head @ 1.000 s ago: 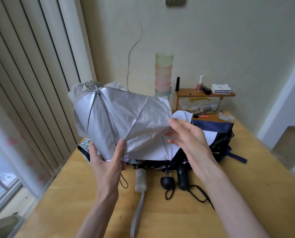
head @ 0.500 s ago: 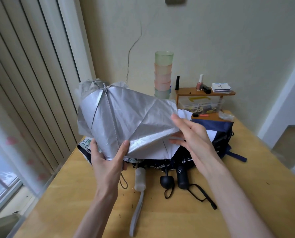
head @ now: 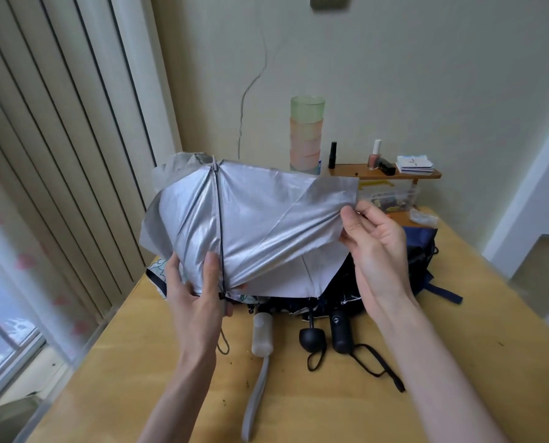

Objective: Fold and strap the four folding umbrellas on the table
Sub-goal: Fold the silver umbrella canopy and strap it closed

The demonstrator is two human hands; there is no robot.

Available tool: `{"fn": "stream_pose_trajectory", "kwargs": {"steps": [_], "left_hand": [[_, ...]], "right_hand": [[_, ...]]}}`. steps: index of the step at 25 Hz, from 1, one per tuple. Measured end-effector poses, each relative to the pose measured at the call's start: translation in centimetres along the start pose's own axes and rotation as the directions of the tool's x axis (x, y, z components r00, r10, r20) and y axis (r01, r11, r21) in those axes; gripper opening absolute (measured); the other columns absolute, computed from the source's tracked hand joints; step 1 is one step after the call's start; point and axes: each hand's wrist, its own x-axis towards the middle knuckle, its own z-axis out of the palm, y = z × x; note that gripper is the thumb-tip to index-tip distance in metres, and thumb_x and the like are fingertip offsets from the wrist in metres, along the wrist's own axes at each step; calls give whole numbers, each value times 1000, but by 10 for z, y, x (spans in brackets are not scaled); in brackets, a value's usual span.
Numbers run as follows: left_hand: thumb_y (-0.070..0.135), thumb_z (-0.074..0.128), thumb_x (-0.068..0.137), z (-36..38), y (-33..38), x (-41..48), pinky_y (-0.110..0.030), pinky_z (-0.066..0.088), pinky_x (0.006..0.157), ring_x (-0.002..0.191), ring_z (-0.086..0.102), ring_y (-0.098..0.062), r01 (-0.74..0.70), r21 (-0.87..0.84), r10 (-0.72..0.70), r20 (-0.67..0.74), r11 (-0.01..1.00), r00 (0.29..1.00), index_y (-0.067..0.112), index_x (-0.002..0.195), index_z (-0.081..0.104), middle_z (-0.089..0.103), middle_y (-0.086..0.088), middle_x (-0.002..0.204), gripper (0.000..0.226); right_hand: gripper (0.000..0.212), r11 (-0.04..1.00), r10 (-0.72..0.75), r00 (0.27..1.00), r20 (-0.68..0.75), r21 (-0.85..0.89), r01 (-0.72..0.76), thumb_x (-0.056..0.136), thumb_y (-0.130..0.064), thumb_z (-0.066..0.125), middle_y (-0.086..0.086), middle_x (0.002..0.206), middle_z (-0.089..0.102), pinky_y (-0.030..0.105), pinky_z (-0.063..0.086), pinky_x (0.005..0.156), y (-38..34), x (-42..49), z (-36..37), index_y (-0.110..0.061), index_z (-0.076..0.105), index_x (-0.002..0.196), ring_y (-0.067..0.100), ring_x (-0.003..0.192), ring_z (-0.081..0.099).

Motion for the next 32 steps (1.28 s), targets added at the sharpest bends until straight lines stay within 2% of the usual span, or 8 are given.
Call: {"fn": "stream_pose_trajectory", "kwargs": {"steps": [5, 12, 15, 18, 23, 26, 30, 32], "left_hand": [[53, 68, 99, -3, -8, -1, -51, 61, 65, 95, 68, -32, -49, 120, 51, -10, 992, 999, 36, 145, 46, 65, -12, 128, 54], [73, 75, 82, -6, -14, 3, -67, 58, 89, 116, 62, -54, -64, 197, 50, 74, 978, 996, 43, 151, 37, 60, -10, 140, 84], [71, 85, 60, -7, -11, 4, -28, 56, 101, 130, 61, -10, -142, 214, 93, 224, 966, 970, 41, 155, 33, 59, 26, 140, 112], [76, 88, 49, -4, -9, 5, -12, 42, 108, 139, 45, 10, -243, 255, 127, 401, 936, 908, 25, 163, 29, 48, 27, 153, 138], [51, 68, 97, 9, -15, -17, -27, 52, 66, 74, 64, -12, -325, 337, 203, 349, 884, 915, 42, 96, 57, 66, 24, 81, 13], [55, 67, 95, 10, -16, -20, -44, 57, 63, 68, 64, -17, -247, 238, 170, 300, 939, 938, 42, 94, 60, 66, 14, 76, 15], [47, 70, 94, 11, -11, -20, -33, 50, 69, 71, 61, -6, -171, 142, 131, 251, 975, 959, 34, 93, 60, 64, 22, 75, 17], [46, 69, 92, 12, -7, -21, -30, 49, 73, 75, 60, -6, -161, 118, 132, 226, 980, 965, 32, 95, 59, 62, 24, 77, 17]], "right_hand": [[22, 973, 223, 974, -52, 76, -218, 107, -26, 62, 0, 115, 79, 36, 56, 98, 0, 0, 7, -15, 73, 122, 19, 114, 73], [7, 971, 20, 997, -75, -237, -37, 99, -21, 75, 0, 97, 82, 51, 62, 96, -28, -9, 7, -22, 81, 97, 19, 98, 79], [6, 976, -22, 997, 80, -216, 39, 97, -15, 75, 2, 96, 82, 36, 65, 80, -51, -19, 19, -12, 80, 98, 18, 94, 79], [5, 978, 3, 980, 200, -204, 38, 97, -10, 74, 5, 87, 81, 32, 62, 72, -75, -21, 47, -6, 77, 95, 16, 82, 78], [17, 934, 134, 934, 332, -357, -7, 97, -6, 72, 8, 74, 78, 30, 65, 64, -79, 9, 121, -11, 68, 81, 19, 62, 73], [8, 905, 245, 865, 438, -423, -42, 101, -11, 70, 15, 103, 79, 33, 66, 76, -68, 24, 134, -6, 73, 107, 28, 80, 80], [24, 860, -154, 966, 208, -454, 234, 95, -22, 80, -2, 112, 77, 15, 56, 83, -75, 48, 83, -16, 75, 118, 1, 93, 73], [56, 730, -97, 961, 258, -638, 245, 88, -45, 83, -11, 136, 65, 13, 44, 98, -75, 55, 54, -27, 64, 137, -7, 116, 59]]}}
